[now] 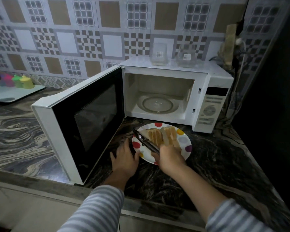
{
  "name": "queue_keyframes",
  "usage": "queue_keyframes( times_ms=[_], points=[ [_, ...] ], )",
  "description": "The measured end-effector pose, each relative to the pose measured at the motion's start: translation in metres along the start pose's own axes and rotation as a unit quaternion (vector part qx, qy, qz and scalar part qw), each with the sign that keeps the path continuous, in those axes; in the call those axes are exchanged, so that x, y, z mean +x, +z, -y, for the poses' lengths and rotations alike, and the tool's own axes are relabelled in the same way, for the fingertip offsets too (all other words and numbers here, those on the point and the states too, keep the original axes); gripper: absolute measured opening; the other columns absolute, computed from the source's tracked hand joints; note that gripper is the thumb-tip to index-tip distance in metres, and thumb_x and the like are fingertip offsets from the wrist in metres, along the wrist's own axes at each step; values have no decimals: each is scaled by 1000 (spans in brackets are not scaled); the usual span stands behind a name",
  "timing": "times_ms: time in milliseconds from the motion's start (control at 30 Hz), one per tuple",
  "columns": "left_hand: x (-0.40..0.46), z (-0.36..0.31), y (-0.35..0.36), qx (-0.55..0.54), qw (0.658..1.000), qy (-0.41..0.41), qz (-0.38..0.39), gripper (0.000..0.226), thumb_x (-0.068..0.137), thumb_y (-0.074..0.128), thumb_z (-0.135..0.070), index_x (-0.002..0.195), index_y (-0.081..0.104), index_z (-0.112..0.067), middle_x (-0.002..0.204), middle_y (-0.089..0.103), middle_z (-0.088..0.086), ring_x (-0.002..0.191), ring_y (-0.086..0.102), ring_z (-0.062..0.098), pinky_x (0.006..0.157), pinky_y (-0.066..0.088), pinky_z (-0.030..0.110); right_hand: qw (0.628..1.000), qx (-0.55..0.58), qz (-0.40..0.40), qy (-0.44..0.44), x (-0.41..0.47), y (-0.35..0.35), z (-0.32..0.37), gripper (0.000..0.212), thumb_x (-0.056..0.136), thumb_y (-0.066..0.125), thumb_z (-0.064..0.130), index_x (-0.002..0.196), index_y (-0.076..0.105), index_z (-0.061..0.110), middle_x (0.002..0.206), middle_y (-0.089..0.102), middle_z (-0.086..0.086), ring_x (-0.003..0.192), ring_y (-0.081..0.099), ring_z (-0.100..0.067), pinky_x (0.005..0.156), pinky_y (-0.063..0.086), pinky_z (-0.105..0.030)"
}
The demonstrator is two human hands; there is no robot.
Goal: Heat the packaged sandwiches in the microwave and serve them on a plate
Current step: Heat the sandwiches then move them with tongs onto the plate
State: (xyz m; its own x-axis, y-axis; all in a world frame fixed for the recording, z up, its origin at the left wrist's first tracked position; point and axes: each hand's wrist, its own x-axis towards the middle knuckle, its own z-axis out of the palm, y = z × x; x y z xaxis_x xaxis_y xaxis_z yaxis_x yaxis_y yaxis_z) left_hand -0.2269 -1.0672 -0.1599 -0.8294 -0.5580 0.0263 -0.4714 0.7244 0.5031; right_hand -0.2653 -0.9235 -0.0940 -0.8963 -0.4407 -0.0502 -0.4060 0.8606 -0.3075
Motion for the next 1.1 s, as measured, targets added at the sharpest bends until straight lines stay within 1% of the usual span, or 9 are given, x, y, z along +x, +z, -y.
queue_keyframes(
  times_ms=[100, 233, 333, 467, 567, 667, 833, 967, 1100],
  points=[
    [-4, 5, 10, 20, 999, 9, 36, 71, 99, 31, -50, 153, -5, -23, 161, 17, 3, 149, 6, 18, 117, -2, 53, 1000, -3, -25, 13, -2, 20, 7, 37, 99, 45, 39, 114, 61, 9, 108, 65, -9, 98, 63, -26, 66, 40, -26],
    [-4, 8, 11, 50, 997, 29, 45, 65, 101, 27, -45, 153, -7, -27, 161, 14, -5, 149, 2, 17, 117, -5, 53, 989, -128, -77, -18, -5, 38, 6, 42, 99, 38, 45, 117, 55, 11, 110, 65, -8, 97, 64, -23, 61, 39, -26],
    [-1, 7, 11, 25, 998, 33, 48, 57, 102, 17, -42, 153, -4, -30, 160, 17, -9, 149, 2, 16, 116, -6, 53, 985, -153, -76, -33, -4, 47, -2, 48, 97, 37, 52, 119, 54, 14, 115, 62, -6, 102, 60, -22, 68, 40, -30],
    [5, 8, 11, 7, 998, 34, 56, 59, 100, 11, -53, 153, -1, -33, 160, 18, -9, 149, 3, 14, 117, -7, 53, 993, -49, -104, -13, 3, 38, -13, 56, 91, 38, 63, 116, 63, 19, 112, 64, -2, 102, 61, -22, 81, 47, -33],
    [13, 7, 9, 0, 997, 36, 69, 65, 96, 12, -62, 153, -3, -35, 160, 19, -5, 149, 2, 14, 117, -9, 53, 986, 42, -160, 23, 17, 21, -35, 48, 94, 37, 56, 116, 62, 20, 119, 59, -2, 112, 54, -24, 93, 45, -37],
    [21, 3, 9, 1, 995, 41, 90, 70, 92, 13, -68, 152, -3, -37, 161, 14, -4, 149, -1, 12, 116, -13, 53, 980, 49, -184, 61, 39, 10, -68, 40, 96, 41, 43, 127, 54, 20, 130, 50, -7, 121, 43, -28, 99, 39, -40],
    [39, -2, 11, 22, 992, 43, 112, 71, 91, 12, -70, 152, -6, -39, 162, 5, -9, 148, -5, 11, 115, -16, 54, 983, 70, -126, 111, 71, 17, -119, 45, 98, 39, 40, 141, 39, 27, 143, 42, -10, 132, 37, -31, 107, 32, -44],
    [59, -3, 10, 39, 991, 47, 120, 65, 94, 10, -64, 152, -6, -38, 161, 0, -13, 148, -8, 10, 115, -15, 54, 987, 82, -63, 120, 88, 25, -137, 48, 100, 31, 42, 148, 25, 35, 155, 29, -4, 145, 17, -26, 116, 9, -53],
    [69, 2, 17, 85, 989, 61, 104, 65, 94, 5, -63, 152, -6, -36, 161, -4, -14, 147, -11, 6, 117, -11, 54, 991, 38, -38, 125, 93, 34, -142, 52, 99, 22, 52, 150, 16, 41, 161, 13, 5, 148, 3, -16, 117, -3, -51]
  ],
)
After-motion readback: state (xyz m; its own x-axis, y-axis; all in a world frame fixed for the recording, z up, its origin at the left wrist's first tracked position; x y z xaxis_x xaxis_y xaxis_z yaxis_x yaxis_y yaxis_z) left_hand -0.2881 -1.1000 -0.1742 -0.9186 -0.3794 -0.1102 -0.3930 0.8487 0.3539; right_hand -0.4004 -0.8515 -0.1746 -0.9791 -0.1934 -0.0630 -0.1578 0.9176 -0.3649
